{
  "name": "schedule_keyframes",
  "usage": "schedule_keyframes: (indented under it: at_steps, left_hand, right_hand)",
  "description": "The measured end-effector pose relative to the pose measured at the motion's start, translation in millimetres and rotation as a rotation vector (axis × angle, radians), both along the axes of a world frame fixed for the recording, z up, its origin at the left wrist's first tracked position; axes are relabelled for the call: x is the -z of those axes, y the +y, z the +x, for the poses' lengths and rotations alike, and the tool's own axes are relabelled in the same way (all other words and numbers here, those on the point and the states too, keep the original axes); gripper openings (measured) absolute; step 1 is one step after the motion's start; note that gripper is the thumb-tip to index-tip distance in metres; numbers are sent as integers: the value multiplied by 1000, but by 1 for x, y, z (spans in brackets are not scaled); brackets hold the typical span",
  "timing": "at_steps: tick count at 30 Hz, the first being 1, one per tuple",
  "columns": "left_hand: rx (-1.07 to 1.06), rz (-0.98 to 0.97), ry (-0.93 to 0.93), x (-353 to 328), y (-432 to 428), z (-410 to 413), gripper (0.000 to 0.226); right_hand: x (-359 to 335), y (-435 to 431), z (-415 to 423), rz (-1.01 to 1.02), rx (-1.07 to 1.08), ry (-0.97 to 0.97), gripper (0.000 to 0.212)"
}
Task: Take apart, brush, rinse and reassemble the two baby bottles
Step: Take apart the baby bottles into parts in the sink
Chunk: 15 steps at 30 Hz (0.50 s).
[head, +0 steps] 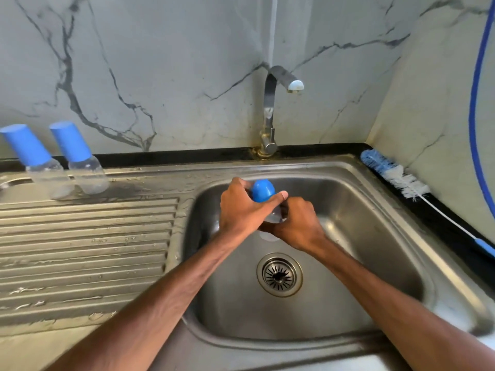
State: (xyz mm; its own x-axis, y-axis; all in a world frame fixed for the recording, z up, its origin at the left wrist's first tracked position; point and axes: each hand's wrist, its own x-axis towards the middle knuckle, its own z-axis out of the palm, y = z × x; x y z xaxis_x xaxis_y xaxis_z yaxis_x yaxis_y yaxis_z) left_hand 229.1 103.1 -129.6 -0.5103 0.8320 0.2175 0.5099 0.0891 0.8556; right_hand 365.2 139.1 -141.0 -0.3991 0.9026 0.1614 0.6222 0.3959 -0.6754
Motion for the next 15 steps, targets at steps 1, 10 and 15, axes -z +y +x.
schedule_keyframes:
  at_steps: [1, 10, 15]
  left_hand:
    - [104, -41, -37, -1, 1, -4, 65]
    - [476, -38, -241, -11, 0, -17, 30]
    - [81, 36, -159, -8, 0, 0, 41]
  right_hand:
    - [0, 1, 1, -43, -25, 6, 41]
    - [-1, 2, 5, -129, -87, 63, 41]
    - [-1, -4, 0, 76, 17, -70, 50]
